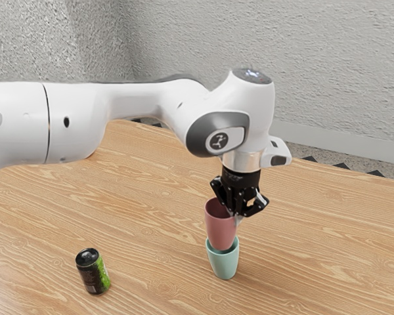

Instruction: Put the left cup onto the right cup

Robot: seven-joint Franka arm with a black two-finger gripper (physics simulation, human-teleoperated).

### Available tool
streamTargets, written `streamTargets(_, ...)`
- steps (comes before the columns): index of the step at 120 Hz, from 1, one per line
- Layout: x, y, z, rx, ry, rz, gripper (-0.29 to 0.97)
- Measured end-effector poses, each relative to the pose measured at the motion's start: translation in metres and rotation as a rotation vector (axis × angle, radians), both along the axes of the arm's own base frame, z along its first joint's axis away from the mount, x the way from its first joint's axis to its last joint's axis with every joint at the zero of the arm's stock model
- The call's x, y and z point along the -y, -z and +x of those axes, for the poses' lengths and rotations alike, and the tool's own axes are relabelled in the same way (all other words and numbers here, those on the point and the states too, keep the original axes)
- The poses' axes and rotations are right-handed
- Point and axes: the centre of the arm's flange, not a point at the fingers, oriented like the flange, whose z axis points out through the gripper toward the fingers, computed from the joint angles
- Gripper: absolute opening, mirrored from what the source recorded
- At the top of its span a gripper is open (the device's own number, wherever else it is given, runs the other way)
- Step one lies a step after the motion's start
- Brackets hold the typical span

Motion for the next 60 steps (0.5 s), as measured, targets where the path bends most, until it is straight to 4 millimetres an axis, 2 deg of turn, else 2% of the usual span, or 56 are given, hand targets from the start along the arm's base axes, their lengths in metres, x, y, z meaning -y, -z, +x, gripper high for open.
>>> streamTargets(60, -0.001, 0.019, 0.015, -0.010, -0.022, 0.010, -0.11)
